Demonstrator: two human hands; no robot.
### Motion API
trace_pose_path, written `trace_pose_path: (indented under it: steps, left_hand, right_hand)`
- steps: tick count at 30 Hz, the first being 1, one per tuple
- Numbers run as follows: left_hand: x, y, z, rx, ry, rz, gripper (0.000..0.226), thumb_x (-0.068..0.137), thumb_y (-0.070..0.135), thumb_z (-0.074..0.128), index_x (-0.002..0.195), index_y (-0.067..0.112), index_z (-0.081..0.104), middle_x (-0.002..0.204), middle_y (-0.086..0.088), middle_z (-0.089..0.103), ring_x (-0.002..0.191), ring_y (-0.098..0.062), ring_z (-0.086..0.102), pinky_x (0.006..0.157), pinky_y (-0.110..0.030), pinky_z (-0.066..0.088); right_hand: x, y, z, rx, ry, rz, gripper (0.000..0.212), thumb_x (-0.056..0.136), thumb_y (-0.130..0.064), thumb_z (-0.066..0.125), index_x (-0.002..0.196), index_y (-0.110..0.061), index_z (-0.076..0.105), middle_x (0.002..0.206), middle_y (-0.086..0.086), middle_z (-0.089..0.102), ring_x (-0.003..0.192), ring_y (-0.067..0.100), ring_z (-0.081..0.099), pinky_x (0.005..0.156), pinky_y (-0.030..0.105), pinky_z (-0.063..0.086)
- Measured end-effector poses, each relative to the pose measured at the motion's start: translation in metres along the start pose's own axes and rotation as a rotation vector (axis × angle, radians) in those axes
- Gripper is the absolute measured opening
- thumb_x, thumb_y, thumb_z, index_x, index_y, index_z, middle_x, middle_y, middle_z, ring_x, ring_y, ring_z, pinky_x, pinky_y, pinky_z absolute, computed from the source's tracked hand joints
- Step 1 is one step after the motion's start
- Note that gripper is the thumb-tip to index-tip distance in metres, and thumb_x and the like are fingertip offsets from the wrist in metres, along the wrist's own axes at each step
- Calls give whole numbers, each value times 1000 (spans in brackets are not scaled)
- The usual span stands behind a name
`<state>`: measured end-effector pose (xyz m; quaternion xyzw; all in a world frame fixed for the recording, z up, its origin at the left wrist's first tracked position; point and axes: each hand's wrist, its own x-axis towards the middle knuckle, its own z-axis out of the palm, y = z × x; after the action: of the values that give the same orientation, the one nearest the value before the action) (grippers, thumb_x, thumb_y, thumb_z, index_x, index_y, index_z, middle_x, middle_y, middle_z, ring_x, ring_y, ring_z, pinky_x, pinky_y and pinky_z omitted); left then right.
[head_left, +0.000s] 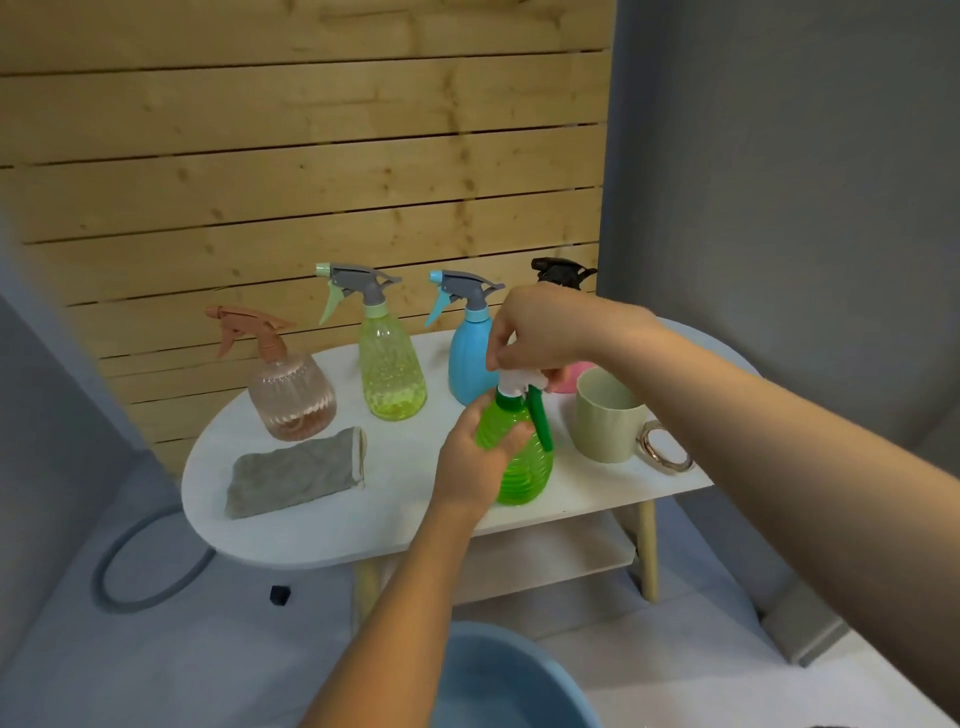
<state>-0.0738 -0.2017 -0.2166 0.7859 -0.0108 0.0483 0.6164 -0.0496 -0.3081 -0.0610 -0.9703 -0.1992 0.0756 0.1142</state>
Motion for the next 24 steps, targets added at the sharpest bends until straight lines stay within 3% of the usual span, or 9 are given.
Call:
trace_pose_path:
  steps: [3,6,10,12,14,16,19,21,24]
  left_hand:
    - [1,-6,1,-19,16,-16,54,82,25,73,132,23,53,123,6,60,117,-12,53,103,-32,41]
    - [1,-7,2,-17,40,-11,54,80,28,74,130,25,55,121,4,63,115,-14,55,100,-32,44]
    - [-3,-6,2,-69,35,3,42,79,32,74,118,35,59,110,10,65,106,-11,58,90,-25,44]
    - [-4,-7,2,-67,31,-4,48,79,36,73,124,32,57,113,9,64,108,-12,58,93,-29,46]
    - [-5,-6,2,-53,36,-11,52,79,38,72,127,28,55,116,8,64,109,-12,57,93,-29,46]
    - [-4,-6,2,-62,41,-11,47,79,37,72,123,30,55,114,9,64,108,-12,57,92,-28,46]
    - [-4,-7,1,-76,33,-10,48,78,38,73,123,31,56,114,9,64,108,-12,58,94,-30,48]
    - [-3,-8,1,-87,26,-18,50,78,38,73,124,30,55,115,8,64,109,-13,58,95,-34,49]
    - [-4,-6,1,-83,22,-18,48,79,39,72,123,32,55,117,8,63,109,-13,57,91,-29,48]
  right_hand:
    - [3,-3,-18,81,-241,52,33,94,-12,42,121,-8,61,68,4,72,59,15,69,83,27,54]
    - [2,1,-29,-38,-400,-33,47,93,-8,48,139,-19,44,79,-3,72,73,9,68,79,20,48]
    - [6,9,-20,-248,-165,-97,31,88,-38,60,102,-12,70,67,-2,58,64,15,52,62,26,36]
    - [10,9,-11,-225,-71,-56,44,87,-45,59,72,-5,67,56,-1,52,59,18,49,56,26,35]
    - [13,7,-4,-150,-30,13,42,87,-43,60,63,-8,62,48,-3,56,50,16,56,52,23,41]
    - [14,4,1,-54,46,67,34,85,-39,64,89,-5,67,63,4,65,57,18,62,51,23,43]
    - [12,3,2,22,142,24,59,87,-32,64,136,-16,35,79,2,60,69,21,60,57,28,46]
    - [7,6,-6,-102,59,-109,59,92,-19,54,143,-34,28,96,3,57,75,20,60,61,30,50]
    - [2,10,-19,-435,-74,-214,61,90,-11,54,142,-35,35,142,-1,28,117,22,44,81,25,41]
